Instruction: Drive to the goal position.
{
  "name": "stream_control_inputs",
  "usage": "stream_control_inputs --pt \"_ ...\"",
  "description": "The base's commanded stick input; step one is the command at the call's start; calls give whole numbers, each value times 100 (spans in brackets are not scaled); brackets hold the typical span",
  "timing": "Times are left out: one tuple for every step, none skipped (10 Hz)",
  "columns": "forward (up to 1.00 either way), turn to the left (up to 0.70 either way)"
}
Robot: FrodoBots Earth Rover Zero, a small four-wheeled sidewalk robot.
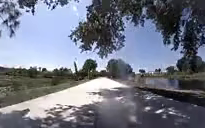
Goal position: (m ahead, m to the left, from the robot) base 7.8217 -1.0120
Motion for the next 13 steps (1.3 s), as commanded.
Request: stream_control_inputs --pt "70 0" --pt "70 0" --pt "70 0" --pt "70 0" --pt "70 0" --pt "70 0" --pt "70 0" --pt "70 0" --pt "70 0" --pt "70 0" --pt "70 0" --pt "70 0" --pt "70 0"
